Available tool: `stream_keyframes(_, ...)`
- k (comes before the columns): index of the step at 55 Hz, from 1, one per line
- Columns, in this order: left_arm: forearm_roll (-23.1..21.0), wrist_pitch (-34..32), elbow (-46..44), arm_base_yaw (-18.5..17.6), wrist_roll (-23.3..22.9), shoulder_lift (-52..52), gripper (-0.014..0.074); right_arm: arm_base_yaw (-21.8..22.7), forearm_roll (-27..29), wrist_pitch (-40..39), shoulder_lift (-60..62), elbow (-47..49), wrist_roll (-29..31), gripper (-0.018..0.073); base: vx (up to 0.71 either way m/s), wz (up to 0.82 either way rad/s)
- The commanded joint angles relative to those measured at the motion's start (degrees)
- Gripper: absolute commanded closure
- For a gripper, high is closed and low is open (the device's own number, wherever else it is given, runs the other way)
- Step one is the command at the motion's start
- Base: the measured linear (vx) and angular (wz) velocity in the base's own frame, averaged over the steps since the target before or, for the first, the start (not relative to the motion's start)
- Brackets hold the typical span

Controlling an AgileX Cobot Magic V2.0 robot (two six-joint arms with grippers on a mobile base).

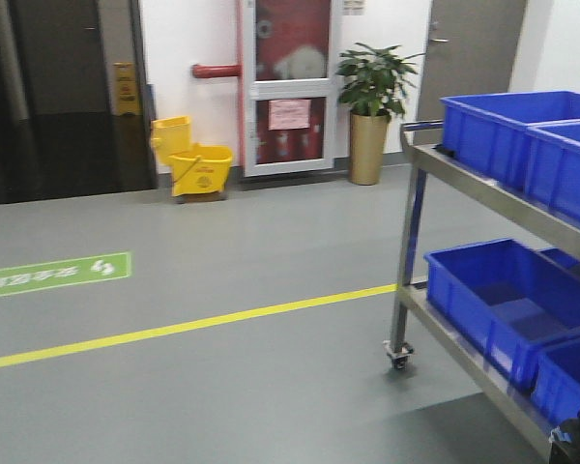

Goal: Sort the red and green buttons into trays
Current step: 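Hold both buttons while the base drives to the green and red trays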

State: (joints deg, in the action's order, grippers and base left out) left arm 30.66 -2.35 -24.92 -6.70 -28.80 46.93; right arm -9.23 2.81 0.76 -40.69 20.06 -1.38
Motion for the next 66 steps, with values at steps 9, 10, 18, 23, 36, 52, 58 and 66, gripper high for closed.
stream_keyframes(9, -0.59, -4.18, -1.61, -0.19, -0.47, -0.43, 0.0599, 0.20, -0.55, -4.87, 0.41, 1.78, 0.49, 0.0567, 0.58, -0.44)
stream_keyframes(10, -0.59, -4.18, -1.61, -0.19, -0.47, -0.43, 0.0599, 0.20, -0.55, -4.87, 0.41, 1.78, 0.49, 0.0567, 0.56, -0.49)
stream_keyframes(18, -0.59, -4.18, -1.61, -0.19, -0.47, -0.43, 0.0599, 0.20, -0.55, -4.87, 0.41, 1.78, 0.49, 0.0567, 0.53, -0.55)
stream_keyframes(23, -0.59, -4.18, -1.61, -0.19, -0.47, -0.43, 0.0599, 0.20, -0.55, -4.87, 0.41, 1.78, 0.49, 0.0567, 0.49, -0.64)
stream_keyframes(36, -0.59, -4.18, -1.61, -0.19, -0.47, -0.43, 0.0599, 0.20, -0.55, -4.93, 0.41, 1.78, 0.49, 0.0567, 0.41, -0.80)
stream_keyframes(52, -0.59, -4.13, -1.61, -0.19, -0.47, -0.46, 0.0599, 0.20, -0.55, -4.87, 0.41, 1.78, 0.49, 0.0567, 0.31, -0.97)
stream_keyframes(58, -0.59, -4.13, -1.61, -0.19, -0.47, -0.46, 0.0599, 0.20, -0.55, -4.87, 0.41, 1.78, 0.49, 0.0567, 0.25, -0.95)
stream_keyframes(66, -0.59, -4.13, -1.61, -0.19, -0.47, -0.46, 0.0599, 0.20, -0.55, -4.87, 0.41, 1.78, 0.49, 0.0567, 0.21, -0.83)
